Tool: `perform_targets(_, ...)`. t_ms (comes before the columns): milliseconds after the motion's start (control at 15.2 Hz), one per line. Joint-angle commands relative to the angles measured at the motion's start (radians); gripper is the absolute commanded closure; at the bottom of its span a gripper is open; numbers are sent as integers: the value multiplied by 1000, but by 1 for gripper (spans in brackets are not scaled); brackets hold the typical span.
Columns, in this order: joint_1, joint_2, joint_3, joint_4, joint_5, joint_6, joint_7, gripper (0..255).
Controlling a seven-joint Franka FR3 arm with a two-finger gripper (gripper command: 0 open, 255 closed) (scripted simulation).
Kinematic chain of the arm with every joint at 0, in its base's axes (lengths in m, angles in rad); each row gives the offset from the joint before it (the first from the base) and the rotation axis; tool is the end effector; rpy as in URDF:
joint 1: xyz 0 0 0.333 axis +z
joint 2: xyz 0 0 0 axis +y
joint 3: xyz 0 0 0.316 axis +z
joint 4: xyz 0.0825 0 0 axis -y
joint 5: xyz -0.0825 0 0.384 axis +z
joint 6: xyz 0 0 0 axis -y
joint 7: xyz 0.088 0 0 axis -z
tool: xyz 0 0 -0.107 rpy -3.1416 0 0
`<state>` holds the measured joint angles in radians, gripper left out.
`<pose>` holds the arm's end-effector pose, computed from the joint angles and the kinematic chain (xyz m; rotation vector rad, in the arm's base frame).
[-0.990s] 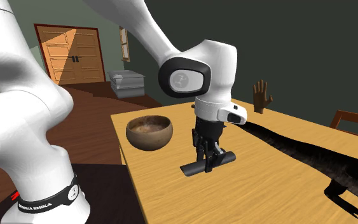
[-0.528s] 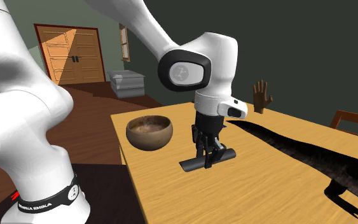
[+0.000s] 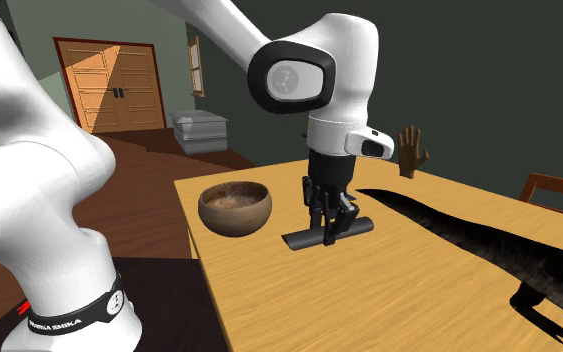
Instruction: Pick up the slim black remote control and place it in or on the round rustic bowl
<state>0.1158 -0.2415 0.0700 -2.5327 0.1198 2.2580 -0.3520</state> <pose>0.4241 0.0825 0.3582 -2.9843 -0.6955 0.0409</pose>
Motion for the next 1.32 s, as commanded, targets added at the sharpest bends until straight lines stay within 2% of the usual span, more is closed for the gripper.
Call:
perform_targets(0,-1,-19,-1,11,-2,-31,2,255)
perform_targets(1254,-5,-131,-8,177,-14,-308,21,255)
